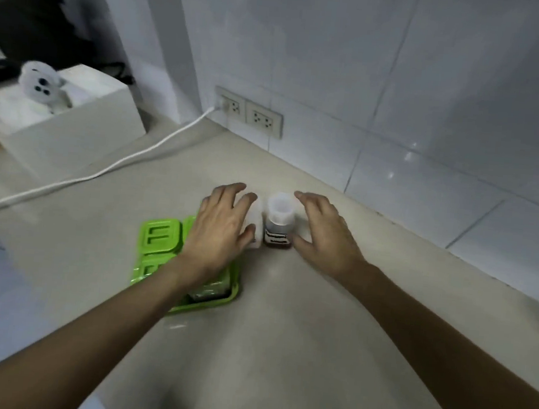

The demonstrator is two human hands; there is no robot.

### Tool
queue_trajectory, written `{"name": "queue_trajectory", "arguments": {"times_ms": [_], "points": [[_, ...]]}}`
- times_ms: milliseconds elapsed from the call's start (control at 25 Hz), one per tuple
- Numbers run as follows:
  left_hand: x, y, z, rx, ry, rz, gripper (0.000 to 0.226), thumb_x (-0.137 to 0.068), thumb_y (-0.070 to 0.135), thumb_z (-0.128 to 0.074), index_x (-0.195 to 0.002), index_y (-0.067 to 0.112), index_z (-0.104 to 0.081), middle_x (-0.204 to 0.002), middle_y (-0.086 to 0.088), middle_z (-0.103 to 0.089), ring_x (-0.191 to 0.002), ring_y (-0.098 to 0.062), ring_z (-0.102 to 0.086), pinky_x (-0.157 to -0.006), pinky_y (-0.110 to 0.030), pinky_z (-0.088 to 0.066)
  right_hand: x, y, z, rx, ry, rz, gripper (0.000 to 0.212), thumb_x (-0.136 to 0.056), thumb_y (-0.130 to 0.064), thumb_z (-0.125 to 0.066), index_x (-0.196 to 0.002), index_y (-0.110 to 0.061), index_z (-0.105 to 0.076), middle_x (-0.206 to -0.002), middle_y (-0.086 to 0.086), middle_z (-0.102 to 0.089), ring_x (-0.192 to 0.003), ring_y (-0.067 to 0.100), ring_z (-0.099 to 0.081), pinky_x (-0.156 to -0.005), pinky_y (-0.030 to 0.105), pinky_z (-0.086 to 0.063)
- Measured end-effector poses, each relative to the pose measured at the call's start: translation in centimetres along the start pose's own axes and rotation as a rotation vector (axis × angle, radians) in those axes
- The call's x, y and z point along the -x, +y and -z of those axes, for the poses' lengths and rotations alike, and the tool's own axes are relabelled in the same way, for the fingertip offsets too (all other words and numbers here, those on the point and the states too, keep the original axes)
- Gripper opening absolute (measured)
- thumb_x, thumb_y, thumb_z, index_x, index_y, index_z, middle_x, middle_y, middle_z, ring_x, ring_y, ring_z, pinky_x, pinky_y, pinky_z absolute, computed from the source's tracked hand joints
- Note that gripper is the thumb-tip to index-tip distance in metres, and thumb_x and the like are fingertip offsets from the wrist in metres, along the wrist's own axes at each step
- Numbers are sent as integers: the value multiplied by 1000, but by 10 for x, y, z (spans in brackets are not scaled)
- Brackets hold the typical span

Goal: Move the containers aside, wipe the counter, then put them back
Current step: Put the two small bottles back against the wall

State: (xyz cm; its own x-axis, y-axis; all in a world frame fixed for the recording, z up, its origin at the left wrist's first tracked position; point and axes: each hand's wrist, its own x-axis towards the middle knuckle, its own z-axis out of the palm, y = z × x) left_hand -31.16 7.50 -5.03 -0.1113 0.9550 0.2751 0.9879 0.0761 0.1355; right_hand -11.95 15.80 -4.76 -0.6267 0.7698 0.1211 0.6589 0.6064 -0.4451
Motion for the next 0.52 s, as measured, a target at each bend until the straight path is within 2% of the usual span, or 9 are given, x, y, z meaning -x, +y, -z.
{"name": "queue_trajectory", "arguments": {"times_ms": [80,160,240,320,440,520], "points": [[-8,-22,-4,89,-148,22,67,-83,31,-63,-143,20,-35,-148,-12,-35,-132,-33,-36,-105,-44,-38,-31,-21,-9,19,-72,26,68,-86,-32,-62,-146,-25,-31,-149,9,-34,-133,28,-37,-109,43,-36],[-14,-29,-6,223,-253,12,68,-86,30,-62,-145,23,-30,-144,-10,-39,-128,-31,-42,-105,-38,-38,-47,-27,-14,51,-109,50,57,-87,-28,-61,-141,-25,-41,-141,7,-42,-126,28,-43,-104,41,-40],[-18,-26,-5,294,-223,19,61,-85,30,-63,-139,24,-36,-131,-9,-47,-116,-30,-52,-94,-32,-38,-47,-22,-12,36,-92,64,48,-88,-27,-61,-134,-24,-48,-132,5,-47,-120,25,-47,-100,41,-43],[-24,-15,1,256,-228,-10,54,-84,31,-65,-132,24,-41,-124,-7,-50,-107,-31,-56,-87,-34,-40,-35,-9,-4,36,-71,95,46,-88,-30,-62,-132,-24,-50,-130,3,-49,-118,23,-49,-99,41,-44],[-38,16,15,149,-372,-188,53,-84,31,-65,-131,23,-41,-122,-6,-50,-106,-29,-56,-87,-36,-44,4,25,21,30,8,100,44,-88,-36,-61,-130,-26,-51,-127,-1,-51,-116,19,-50,-97,35,-45],[-49,46,24,233,-468,-252,51,-83,32,-67,-127,25,-42,-120,-3,-52,-104,-25,-55,-87,-35,-46,37,58,45,35,48,66,44,-87,-36,-63,-129,-27,-53,-124,-2,-54,-114,18,-52,-96,32,-45]]}}
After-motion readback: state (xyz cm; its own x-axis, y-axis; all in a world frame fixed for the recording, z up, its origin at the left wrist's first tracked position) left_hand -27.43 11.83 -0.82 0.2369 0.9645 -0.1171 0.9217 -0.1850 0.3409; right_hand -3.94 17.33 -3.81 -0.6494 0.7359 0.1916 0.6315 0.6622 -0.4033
